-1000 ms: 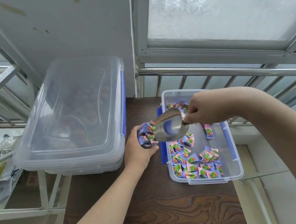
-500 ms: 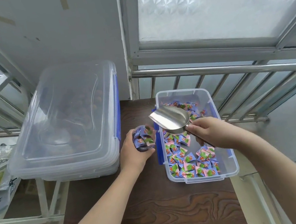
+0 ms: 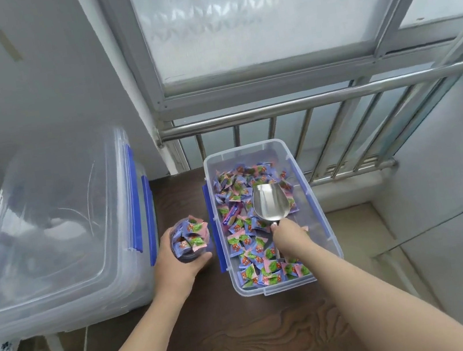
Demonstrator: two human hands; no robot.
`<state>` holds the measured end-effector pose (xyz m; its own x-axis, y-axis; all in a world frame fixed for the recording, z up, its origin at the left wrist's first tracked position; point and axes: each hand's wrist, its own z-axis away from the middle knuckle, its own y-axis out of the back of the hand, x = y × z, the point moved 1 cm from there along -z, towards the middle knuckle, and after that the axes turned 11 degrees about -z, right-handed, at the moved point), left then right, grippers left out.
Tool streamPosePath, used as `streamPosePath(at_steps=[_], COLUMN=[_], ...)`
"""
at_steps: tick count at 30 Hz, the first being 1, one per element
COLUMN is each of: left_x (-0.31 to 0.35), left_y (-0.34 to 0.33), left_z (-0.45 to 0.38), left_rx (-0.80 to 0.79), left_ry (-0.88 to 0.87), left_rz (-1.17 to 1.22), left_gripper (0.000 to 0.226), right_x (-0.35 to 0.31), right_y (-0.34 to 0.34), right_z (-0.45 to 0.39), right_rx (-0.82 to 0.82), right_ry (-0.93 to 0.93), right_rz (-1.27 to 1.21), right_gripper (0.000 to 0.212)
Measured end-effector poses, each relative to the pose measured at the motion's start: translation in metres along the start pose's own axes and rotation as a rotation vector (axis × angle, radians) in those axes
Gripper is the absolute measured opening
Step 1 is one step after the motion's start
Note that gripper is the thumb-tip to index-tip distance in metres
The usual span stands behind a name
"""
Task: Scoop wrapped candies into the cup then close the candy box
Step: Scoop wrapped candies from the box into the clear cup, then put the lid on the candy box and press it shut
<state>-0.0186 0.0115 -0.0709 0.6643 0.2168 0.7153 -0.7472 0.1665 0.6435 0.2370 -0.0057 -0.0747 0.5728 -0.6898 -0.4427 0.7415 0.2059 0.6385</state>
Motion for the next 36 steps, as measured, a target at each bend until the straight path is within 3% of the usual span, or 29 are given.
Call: streamPosePath(at_steps=[5,10,14,17,20,24,27,30,33,36], left_x=[0.002,0.009,0.024,0.037,0.057,0.087,0.089,0.062,0.031,0.007], left_y=[-0.001,0.002,0.017,0.034,0.057,0.105,0.156,0.212,0.25,0.26], left_z=[-0.001,0.006,0.025,0.045,0.076,0.119,0.111,0.065,0.016,-0.017], left_rx=[0.005,0.02,0.067,0.106,0.046,-0.012,0.245,0.519,0.512,0.455], left_ry=[0.021,0.077,0.068,0.055,0.027,-0.178,-0.296,-0.131,0.148,0.28], left_rz=[-0.019,-0.007,0.011,-0.01,-0.024,-0.01,0.005,0.044,-0.05,-0.213], left_gripper=[0.09,0.121,0.124,0.11,0.084,0.051,0.04,0.039,0.055,0.068], right_x=[0.014,0.014,0.012,-0.002,-0.033,-0.099,-0.149,-0.197,-0.239,-0.266], right_y=[-0.004,0.005,0.017,0.027,0.037,0.037,0.022,-0.005,-0.037,-0.062], right_z=[-0.014,0.0,0.018,0.036,0.057,0.092,0.118,0.138,0.15,0.148], right_rx=[0.125,0.204,0.279,0.321,0.364,0.345,0.237,0.124,0.077,0.074], right_ry=[-0.028,0.029,0.114,0.236,0.392,0.595,0.708,0.755,0.759,0.679], right_rz=[-0.178,-0.169,-0.138,-0.21,-0.282,-0.325,-0.324,-0.228,-0.087,-0.061], right_gripper=[0.033,0.043,0.038,0.036,0.031,0.018,0.027,0.042,0.064,0.092])
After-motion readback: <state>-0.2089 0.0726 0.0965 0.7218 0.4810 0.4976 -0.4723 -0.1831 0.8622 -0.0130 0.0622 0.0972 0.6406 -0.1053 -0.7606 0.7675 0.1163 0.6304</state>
